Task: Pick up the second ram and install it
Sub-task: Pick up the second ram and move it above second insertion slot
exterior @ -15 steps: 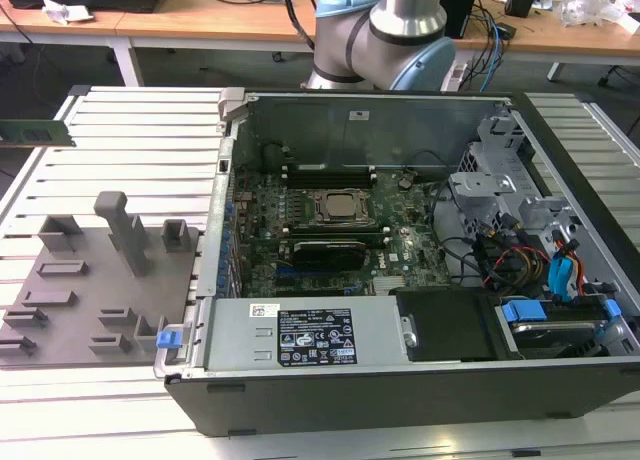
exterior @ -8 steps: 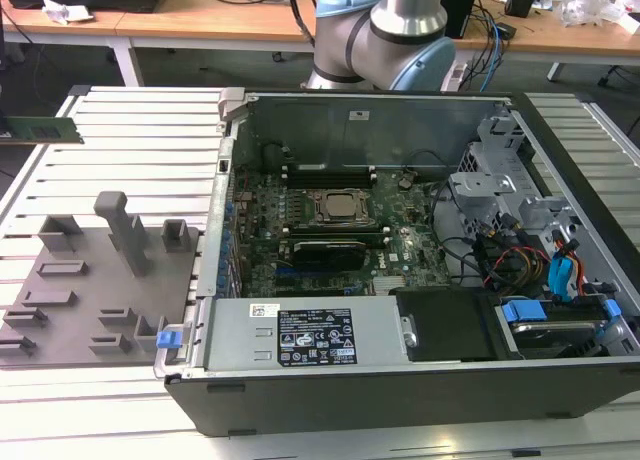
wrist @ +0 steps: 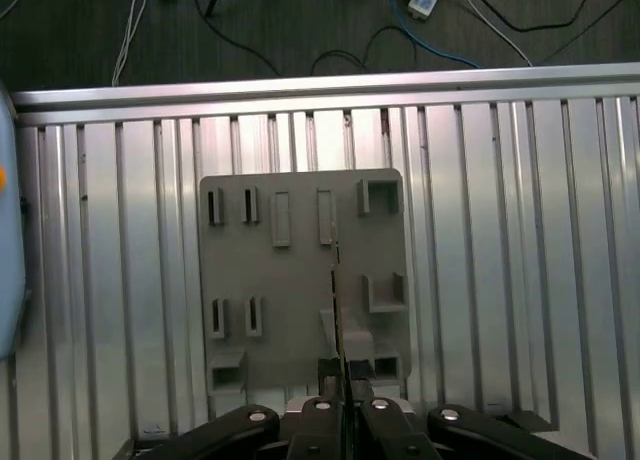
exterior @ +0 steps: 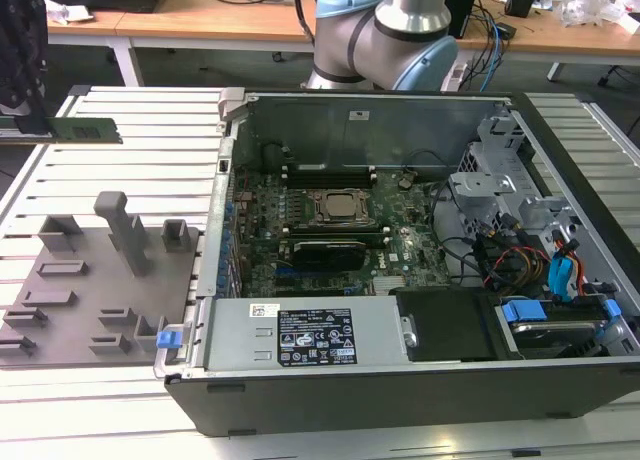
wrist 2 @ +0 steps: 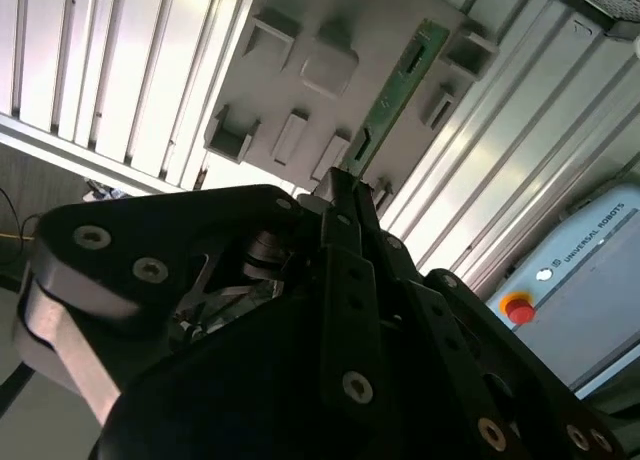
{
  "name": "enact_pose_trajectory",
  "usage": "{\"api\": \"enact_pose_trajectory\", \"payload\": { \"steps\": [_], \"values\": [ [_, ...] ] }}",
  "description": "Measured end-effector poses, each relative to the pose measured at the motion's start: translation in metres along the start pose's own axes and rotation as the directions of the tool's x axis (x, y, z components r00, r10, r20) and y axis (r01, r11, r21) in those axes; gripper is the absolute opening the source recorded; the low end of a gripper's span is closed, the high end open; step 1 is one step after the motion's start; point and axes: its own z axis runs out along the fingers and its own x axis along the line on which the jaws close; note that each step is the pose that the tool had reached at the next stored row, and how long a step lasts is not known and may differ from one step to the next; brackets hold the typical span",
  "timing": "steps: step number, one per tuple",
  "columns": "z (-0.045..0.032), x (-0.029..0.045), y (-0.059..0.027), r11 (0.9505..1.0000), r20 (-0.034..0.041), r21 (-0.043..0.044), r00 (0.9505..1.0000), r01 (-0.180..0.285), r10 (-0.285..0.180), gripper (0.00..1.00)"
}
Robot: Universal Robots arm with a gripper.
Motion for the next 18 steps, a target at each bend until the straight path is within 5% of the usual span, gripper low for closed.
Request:
{"api": "enact_pose_trajectory", "payload": {
  "steps": [5, 13, 18],
  "values": [
    [-0.0009, -0.0011, -0.0181, 1.0000, 0.0000, 0.0000, 1.0000, 0.000, 0.000, 0.13],
    [-0.0031, -0.0040, -0.0631, 1.0000, 0.0000, -0.0001, 1.0000, 0.000, 0.000, 0.13],
    [-0.0040, -0.0051, -0.0807, 1.0000, 0.0000, -0.0001, 1.0000, 0.000, 0.000, 0.13]
  ]
}}
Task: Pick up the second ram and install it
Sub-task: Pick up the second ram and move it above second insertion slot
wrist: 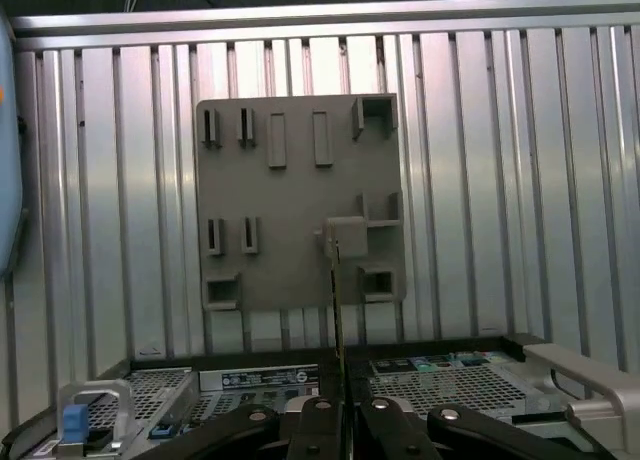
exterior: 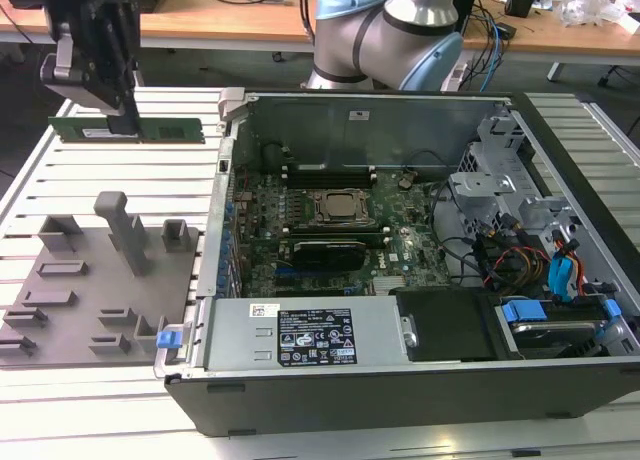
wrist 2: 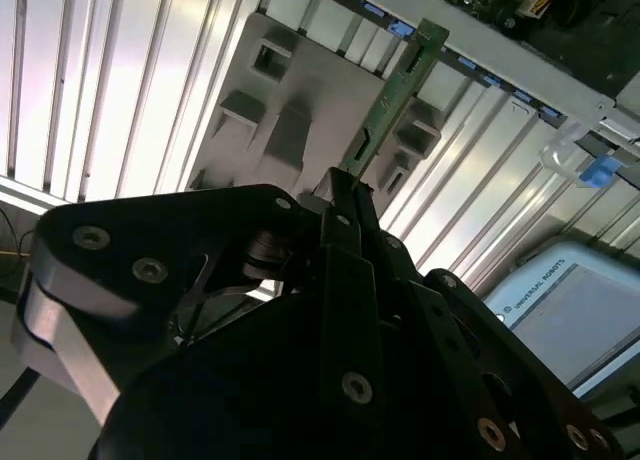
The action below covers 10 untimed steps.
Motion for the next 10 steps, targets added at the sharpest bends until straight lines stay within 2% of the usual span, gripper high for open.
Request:
{"api": "enact_pose_trajectory", "payload": {
  "steps": [5, 7, 10],
  "values": [
    [-0.0010, -0.0013, -0.0204, 1.0000, 0.0001, -0.0001, 1.0000, 0.000, 0.000, 0.13],
    [-0.0012, -0.0015, -0.0248, 1.0000, 0.0000, -0.0001, 1.0000, 0.000, 0.000, 0.13],
    [-0.0020, -0.0025, -0.0396, 1.0000, -0.0001, -0.0003, 1.0000, 0.000, 0.000, 0.13]
  ]
}}
